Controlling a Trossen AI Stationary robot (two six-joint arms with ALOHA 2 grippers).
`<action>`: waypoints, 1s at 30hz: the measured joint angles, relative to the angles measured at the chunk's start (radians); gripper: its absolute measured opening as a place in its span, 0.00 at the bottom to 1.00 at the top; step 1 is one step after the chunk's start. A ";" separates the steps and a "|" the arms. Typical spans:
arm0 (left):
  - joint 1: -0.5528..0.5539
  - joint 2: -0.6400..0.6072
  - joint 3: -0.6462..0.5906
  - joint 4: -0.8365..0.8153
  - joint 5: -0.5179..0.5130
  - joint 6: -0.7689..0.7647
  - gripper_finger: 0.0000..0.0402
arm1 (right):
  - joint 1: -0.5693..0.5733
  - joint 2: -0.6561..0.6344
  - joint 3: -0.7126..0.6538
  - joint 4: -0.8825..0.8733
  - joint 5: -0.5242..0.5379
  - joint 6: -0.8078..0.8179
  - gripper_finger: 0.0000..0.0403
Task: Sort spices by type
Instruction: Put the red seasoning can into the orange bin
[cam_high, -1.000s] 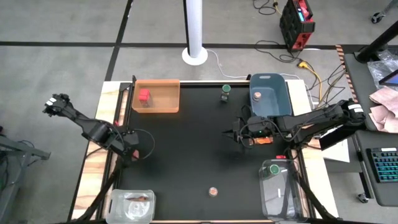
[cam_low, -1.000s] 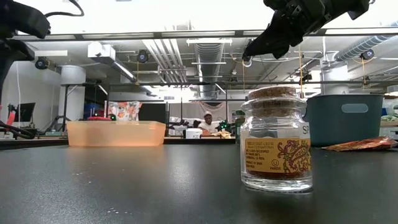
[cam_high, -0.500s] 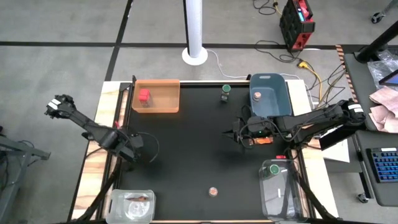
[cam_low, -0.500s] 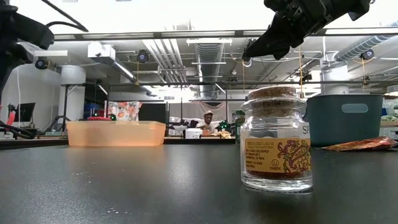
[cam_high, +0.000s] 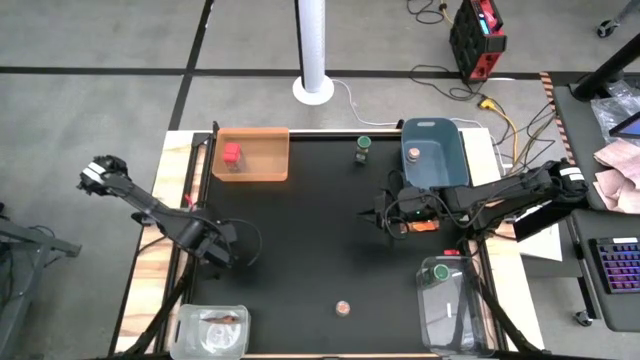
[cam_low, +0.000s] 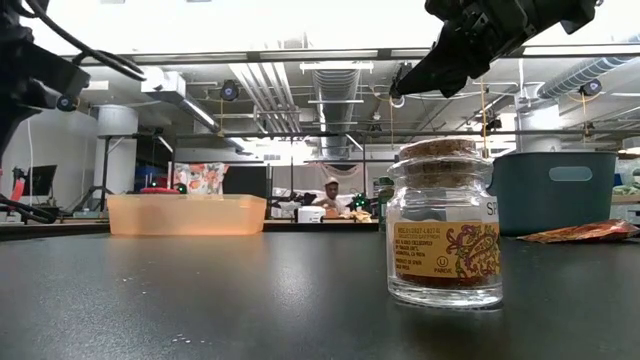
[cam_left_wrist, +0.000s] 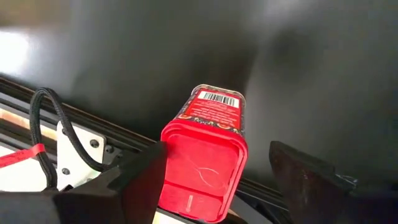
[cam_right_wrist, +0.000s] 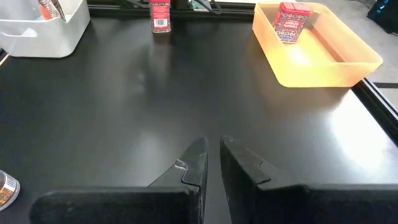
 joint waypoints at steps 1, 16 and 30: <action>0.000 0.006 0.000 0.004 0.003 0.009 0.66 | 0.000 0.000 0.000 0.000 0.000 0.000 0.08; -0.003 0.053 0.129 0.032 -0.029 0.170 0.66 | 0.000 0.000 0.000 0.000 0.000 0.006 0.08; -0.007 0.065 0.125 -0.065 -0.034 0.292 0.66 | 0.000 0.000 0.000 0.001 0.000 0.024 0.08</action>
